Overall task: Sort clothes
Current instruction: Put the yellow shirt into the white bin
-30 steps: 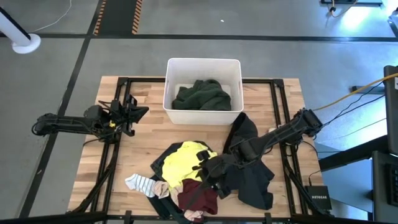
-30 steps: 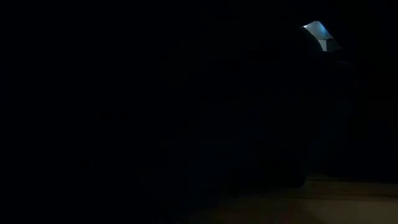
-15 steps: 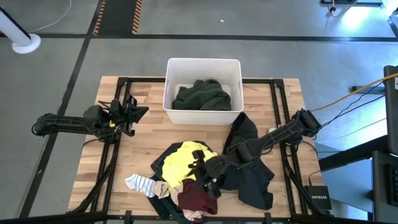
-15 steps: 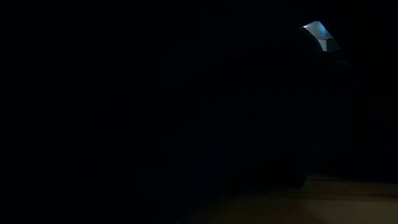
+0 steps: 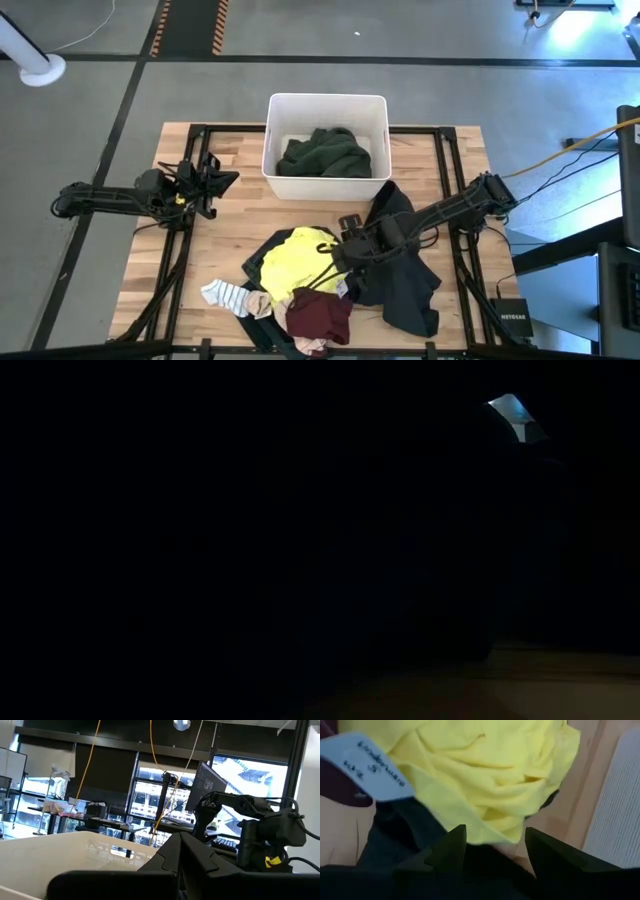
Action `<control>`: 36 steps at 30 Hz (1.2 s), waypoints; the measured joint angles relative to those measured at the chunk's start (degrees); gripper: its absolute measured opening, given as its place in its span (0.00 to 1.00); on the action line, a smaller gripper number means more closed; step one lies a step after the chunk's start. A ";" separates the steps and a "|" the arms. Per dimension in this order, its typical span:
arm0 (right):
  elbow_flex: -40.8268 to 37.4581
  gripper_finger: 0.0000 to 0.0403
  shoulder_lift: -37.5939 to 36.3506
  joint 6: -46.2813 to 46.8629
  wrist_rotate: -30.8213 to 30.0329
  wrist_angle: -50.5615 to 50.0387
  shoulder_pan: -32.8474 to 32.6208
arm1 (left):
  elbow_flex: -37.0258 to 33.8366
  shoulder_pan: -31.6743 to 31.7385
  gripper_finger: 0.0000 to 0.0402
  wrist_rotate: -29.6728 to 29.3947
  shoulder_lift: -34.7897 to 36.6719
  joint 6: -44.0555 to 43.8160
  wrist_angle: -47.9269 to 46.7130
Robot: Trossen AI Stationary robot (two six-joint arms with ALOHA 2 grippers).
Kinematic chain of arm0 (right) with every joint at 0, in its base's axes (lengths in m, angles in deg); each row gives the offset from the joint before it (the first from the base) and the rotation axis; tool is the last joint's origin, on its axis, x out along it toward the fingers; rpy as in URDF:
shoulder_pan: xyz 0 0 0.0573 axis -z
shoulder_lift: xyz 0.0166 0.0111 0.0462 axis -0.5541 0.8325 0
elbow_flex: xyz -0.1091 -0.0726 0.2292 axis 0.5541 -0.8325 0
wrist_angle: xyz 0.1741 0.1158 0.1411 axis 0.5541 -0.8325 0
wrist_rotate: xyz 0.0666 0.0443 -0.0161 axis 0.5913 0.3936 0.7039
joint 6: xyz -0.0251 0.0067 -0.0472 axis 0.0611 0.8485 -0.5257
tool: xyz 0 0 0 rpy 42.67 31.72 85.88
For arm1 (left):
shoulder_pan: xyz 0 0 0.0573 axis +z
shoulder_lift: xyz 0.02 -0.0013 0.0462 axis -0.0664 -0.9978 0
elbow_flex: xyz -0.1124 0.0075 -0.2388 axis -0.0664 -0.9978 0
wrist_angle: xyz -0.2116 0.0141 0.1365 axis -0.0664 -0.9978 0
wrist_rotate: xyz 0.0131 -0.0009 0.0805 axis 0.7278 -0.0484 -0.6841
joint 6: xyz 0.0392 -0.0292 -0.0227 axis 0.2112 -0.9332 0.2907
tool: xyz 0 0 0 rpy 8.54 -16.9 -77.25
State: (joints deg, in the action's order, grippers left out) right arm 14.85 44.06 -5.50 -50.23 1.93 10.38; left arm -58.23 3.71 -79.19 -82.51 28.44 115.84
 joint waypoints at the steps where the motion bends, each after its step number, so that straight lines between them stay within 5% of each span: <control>1: -0.55 0.55 -0.06 0.02 0.02 0.45 -0.07 | 0.00 0.00 0.01 0.01 -0.01 -0.02 0.00; 19: -14.60 0.54 0.03 -3.13 -4.22 22.45 -1.13 | 0.00 0.00 0.01 0.01 -0.02 -0.09 -0.10; 22: -14.58 0.46 0.03 -3.24 -5.62 25.01 -1.07 | 0.00 0.01 0.01 -0.01 0.00 -0.21 -0.16; 29: -14.56 0.04 0.01 -3.65 -7.40 26.15 -1.09 | 0.00 0.00 0.01 -0.01 0.00 -0.17 -0.26; 36: -11.17 0.07 -3.75 -3.92 -19.75 23.03 -1.07 | 0.00 0.02 0.01 -0.01 0.00 -0.15 -0.25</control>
State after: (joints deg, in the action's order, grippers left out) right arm 3.68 40.31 -9.42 -69.97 24.96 9.31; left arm -58.23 3.73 -79.20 -82.51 28.29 115.59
